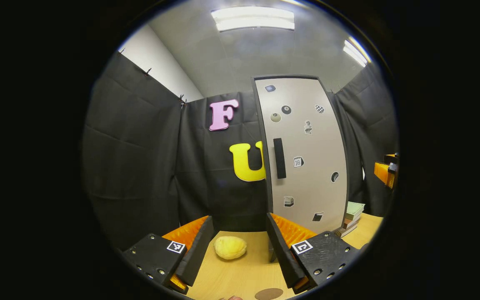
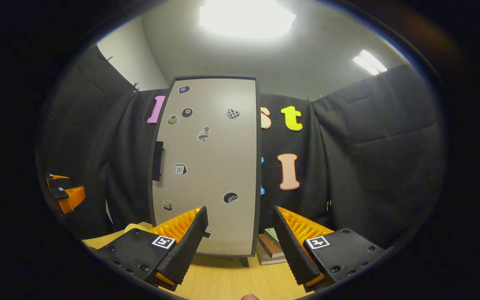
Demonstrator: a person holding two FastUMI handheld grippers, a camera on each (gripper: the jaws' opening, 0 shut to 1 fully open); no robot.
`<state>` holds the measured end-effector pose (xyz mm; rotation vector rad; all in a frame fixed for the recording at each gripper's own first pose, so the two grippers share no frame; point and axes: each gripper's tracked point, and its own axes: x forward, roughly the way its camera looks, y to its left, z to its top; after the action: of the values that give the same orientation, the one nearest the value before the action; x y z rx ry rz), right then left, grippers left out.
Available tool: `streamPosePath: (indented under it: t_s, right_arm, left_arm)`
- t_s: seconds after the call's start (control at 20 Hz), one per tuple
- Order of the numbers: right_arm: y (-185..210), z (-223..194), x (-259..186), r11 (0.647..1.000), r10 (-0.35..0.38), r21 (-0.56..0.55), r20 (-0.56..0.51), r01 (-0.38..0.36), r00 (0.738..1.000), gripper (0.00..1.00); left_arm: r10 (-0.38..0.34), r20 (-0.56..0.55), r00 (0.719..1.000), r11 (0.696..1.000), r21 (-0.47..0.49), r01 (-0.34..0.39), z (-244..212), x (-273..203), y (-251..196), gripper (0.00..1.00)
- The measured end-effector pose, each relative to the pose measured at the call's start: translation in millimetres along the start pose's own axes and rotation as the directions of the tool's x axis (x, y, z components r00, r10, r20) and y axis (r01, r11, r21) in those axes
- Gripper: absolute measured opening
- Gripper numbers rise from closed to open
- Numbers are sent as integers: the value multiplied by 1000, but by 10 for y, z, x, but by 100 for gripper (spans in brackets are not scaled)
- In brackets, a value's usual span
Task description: Open the cabinet door with the right hand, grasp the bottle in the cabinet with the left hand and place it on the coaster, then close the cabinet door with the right hand.
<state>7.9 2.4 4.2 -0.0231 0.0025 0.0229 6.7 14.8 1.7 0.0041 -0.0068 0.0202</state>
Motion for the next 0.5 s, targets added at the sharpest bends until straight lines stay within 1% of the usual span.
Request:
streamPosePath:
  t_s: [0.4,0.5]
  right_arm:
    - [132,113,123,1000,24,16,11,-24,1000,98]
    - [197,162,167,999,38,26,17,-38,999,97]
  left_arm:
    - [7,17,1000,1000,20,-7,55,0,94,74]
    - [12,20,1000,1000,23,-13,61,4,140,74]
